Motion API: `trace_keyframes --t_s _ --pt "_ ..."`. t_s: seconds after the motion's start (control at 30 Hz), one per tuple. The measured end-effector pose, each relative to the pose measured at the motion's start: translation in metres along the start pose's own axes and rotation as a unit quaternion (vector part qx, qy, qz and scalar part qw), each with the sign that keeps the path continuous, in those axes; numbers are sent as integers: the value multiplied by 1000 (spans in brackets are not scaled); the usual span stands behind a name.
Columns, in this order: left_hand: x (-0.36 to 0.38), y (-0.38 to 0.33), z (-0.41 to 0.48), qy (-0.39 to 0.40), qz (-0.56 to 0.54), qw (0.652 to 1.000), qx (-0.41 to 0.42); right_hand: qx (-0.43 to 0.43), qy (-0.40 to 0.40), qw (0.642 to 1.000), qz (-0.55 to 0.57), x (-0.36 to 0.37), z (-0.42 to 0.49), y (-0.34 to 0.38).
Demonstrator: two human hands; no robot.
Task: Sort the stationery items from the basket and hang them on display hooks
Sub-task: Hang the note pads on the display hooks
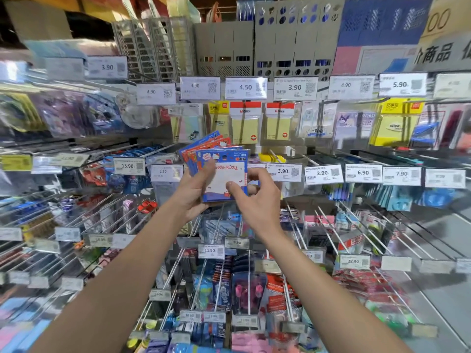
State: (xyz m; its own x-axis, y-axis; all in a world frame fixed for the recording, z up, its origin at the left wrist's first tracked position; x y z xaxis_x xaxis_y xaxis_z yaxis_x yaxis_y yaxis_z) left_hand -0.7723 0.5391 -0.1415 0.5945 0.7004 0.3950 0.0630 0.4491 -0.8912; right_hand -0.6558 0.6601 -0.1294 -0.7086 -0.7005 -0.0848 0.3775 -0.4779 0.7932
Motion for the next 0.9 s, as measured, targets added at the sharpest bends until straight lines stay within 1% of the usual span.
trace_keyframes --t_s 0.1,0.17,0.27,0.37,0.47,0.6,0.73,0.9 --pt "-4 7 -6 -19 -8 998 -59 37 3 998 59 -1 -2 -8" --pt "-8 9 -9 -34 -15 997 -69 59 5 995 84 -4 0 -12" --pt "-12 6 -13 -52 -15 997 -50 66 7 994 86 -11 0 -11" --pt "-9 4 -16 -48 -12 998 -38 60 12 996 66 -16 -1 -7" --pt "-5 2 -17 -40 -7 999 -24 71 56 991 98 -11 0 -8" --pt "-4 4 -23 -48 4 999 -26 53 105 988 98 -5 -2 -4" --pt "-1 6 -28 -49 0 998 -39 42 129 986 95 -7 -2 -3" --pt "4 5 -33 -42 5 998 -36 33 149 985 85 -8 -4 0"
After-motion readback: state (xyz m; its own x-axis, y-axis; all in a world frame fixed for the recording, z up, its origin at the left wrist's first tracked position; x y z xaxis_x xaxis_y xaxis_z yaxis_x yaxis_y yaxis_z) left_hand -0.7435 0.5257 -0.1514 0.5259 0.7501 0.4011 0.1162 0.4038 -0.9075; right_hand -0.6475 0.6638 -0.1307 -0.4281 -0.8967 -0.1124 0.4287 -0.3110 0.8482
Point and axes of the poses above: each hand's wrist, its own z-axis towards the middle knuckle, its own x-axis out of the palm, y = z × x, the point moved 9 cm from there along z, towards the middle knuckle, and after that the axes turned 1 degree about x, right-handed, at the moved point
